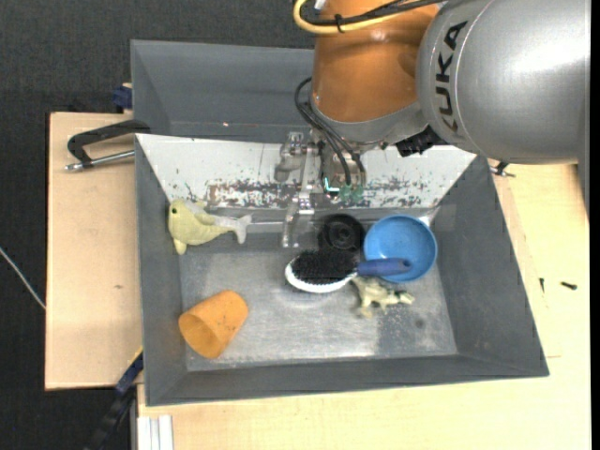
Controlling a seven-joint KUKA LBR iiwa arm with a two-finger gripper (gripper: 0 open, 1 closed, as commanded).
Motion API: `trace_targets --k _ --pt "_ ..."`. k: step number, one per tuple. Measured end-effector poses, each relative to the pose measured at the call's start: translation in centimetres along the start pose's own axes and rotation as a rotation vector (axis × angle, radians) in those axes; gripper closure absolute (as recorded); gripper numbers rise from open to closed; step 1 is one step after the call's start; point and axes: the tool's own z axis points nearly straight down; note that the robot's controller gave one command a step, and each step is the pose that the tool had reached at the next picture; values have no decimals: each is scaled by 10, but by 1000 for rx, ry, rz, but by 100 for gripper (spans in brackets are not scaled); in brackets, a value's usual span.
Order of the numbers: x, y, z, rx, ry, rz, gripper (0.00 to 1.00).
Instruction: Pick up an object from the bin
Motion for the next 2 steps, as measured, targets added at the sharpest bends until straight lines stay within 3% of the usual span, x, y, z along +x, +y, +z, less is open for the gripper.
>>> trace_targets --k 1,2 --pt "39 -33 162 1 0 -281 0" --pt "39 -109 169 -1 -14 -227 0"
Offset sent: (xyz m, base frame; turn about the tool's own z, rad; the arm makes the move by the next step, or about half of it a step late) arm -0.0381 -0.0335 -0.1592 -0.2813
